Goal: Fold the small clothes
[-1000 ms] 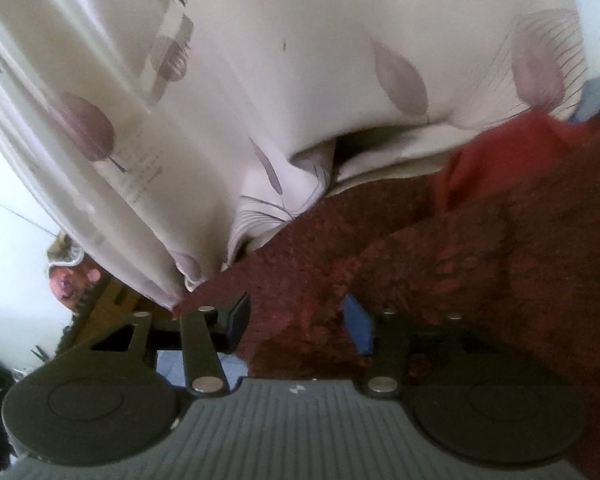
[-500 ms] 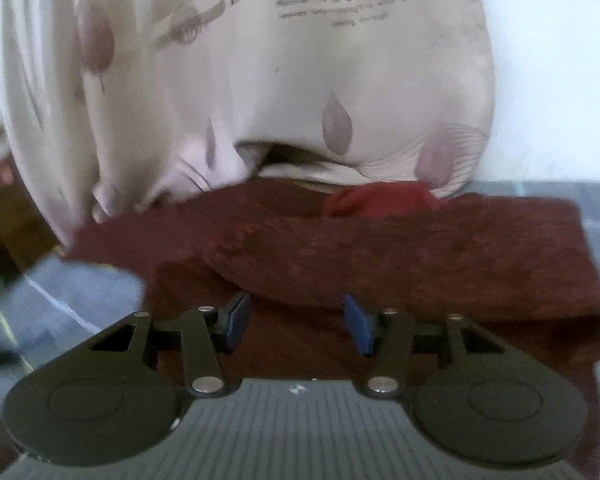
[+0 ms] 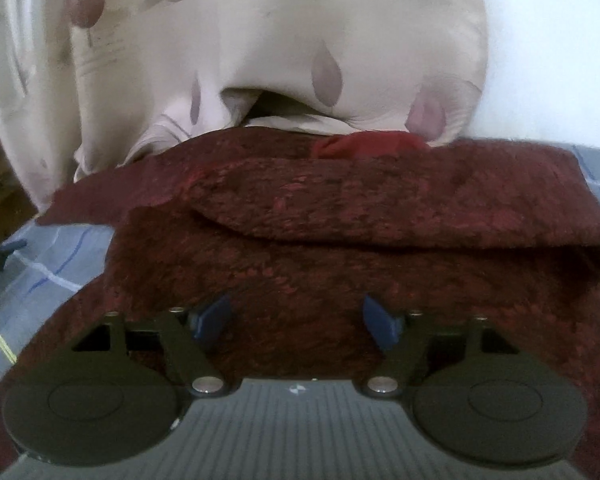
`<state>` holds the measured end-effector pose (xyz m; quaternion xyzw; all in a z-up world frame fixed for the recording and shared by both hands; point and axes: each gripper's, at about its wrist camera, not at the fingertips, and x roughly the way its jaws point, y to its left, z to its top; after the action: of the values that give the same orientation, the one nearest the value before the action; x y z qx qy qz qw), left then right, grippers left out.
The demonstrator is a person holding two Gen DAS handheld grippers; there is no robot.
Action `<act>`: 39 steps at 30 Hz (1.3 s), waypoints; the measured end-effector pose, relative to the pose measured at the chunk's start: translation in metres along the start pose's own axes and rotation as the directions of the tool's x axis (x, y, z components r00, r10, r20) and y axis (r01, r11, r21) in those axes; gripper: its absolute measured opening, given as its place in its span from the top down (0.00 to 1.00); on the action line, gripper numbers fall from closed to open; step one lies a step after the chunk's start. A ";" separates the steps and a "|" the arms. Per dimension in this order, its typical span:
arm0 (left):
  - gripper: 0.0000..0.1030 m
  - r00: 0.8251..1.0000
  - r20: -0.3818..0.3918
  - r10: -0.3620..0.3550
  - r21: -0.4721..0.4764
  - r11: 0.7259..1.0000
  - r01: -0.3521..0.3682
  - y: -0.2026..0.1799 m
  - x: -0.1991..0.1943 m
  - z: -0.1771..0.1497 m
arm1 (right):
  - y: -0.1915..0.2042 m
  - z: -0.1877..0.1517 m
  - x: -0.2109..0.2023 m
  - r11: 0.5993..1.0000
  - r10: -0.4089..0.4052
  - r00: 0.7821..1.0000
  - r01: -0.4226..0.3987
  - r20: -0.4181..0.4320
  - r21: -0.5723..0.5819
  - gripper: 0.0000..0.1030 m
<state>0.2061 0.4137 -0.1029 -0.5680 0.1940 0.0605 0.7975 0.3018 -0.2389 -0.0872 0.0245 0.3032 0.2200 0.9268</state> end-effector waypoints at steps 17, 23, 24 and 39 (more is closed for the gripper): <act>0.87 1.000 0.011 -0.008 -0.066 0.998 0.009 0.029 0.052 0.030 | 0.001 -0.001 -0.003 1.000 -0.001 0.999 0.001 0.042 -0.002 0.15; 0.89 0.999 0.045 0.003 -0.059 0.998 0.000 0.023 0.045 0.026 | -0.001 -0.002 -0.004 1.000 0.006 0.999 -0.007 0.051 0.016 0.13; 0.89 0.999 0.039 0.006 -0.078 0.997 -0.003 0.023 0.043 0.026 | -0.001 -0.002 -0.004 1.000 0.008 0.998 -0.009 0.054 0.019 0.13; 0.26 0.989 -0.053 0.136 -0.141 0.980 -0.142 -0.011 0.069 0.049 | -0.001 -0.002 -0.009 0.999 0.028 0.997 -0.030 0.077 0.024 0.06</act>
<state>0.2843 0.4469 -0.1059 -0.6105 0.2455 0.1175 0.7438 0.2945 -0.2437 -0.0845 0.0490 0.2700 0.2284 0.9341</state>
